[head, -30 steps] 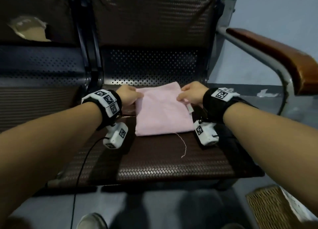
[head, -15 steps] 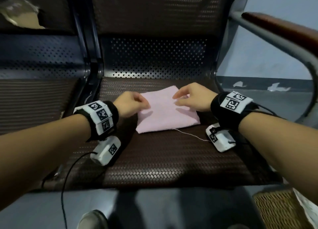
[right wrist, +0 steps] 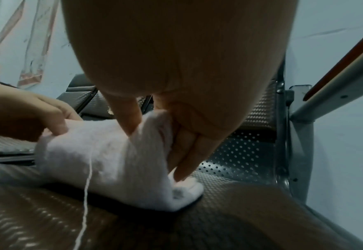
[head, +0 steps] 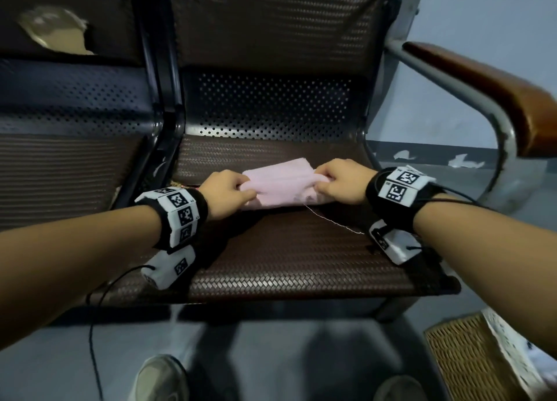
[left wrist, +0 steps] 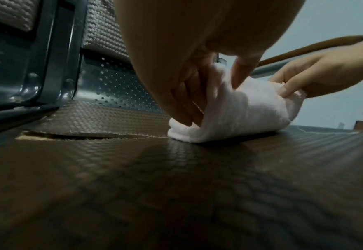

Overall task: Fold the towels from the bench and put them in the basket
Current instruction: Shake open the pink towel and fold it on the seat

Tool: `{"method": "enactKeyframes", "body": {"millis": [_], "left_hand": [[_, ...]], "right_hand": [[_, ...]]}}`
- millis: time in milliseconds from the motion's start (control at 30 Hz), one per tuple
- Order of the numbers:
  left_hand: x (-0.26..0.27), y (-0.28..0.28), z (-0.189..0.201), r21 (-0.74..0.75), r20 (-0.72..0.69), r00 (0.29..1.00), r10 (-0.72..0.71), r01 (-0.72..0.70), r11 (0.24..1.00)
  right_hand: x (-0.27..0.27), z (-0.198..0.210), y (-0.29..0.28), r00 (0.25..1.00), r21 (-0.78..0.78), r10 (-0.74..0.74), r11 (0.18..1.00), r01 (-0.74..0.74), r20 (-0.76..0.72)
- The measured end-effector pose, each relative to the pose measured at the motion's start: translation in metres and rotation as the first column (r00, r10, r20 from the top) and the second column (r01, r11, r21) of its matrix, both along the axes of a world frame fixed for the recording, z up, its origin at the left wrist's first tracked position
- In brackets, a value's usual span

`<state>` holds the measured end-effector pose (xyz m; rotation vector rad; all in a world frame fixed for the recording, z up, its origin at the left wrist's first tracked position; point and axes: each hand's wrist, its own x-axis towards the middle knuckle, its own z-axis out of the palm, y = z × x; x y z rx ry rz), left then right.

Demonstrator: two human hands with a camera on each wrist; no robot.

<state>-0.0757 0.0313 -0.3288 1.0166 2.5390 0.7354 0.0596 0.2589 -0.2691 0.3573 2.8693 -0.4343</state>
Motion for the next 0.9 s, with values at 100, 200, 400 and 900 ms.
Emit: {"method": "enactKeyframes", "body": {"millis": [100,200,400,900], "left_hand": [[0.002,0.000,0.000,0.163,0.166,0.980,0.111,-0.138,0.977],[0.008,0.005,-0.001,0.266,0.395,0.904,0.165,-0.285,0.921],[0.000,0.017,-0.013,0.079,0.240,0.915,0.325,-0.352,0.933],[0.004,0.009,-0.004,0.033,-0.135,0.986,-0.095,0.101,0.994]], "right_hand": [[0.006,0.001,0.011,0.995,-0.158,-0.075,0.985,0.064,-0.064],[0.006,-0.002,0.019,0.976,-0.334,-0.183,0.933,0.134,-0.120],[-0.009,-0.024,0.020,0.912,-0.500,-0.407,0.800,0.331,-0.048],[-0.019,-0.008,-0.007,0.996,-0.089,-0.015,0.996,0.007,-0.091]]}}
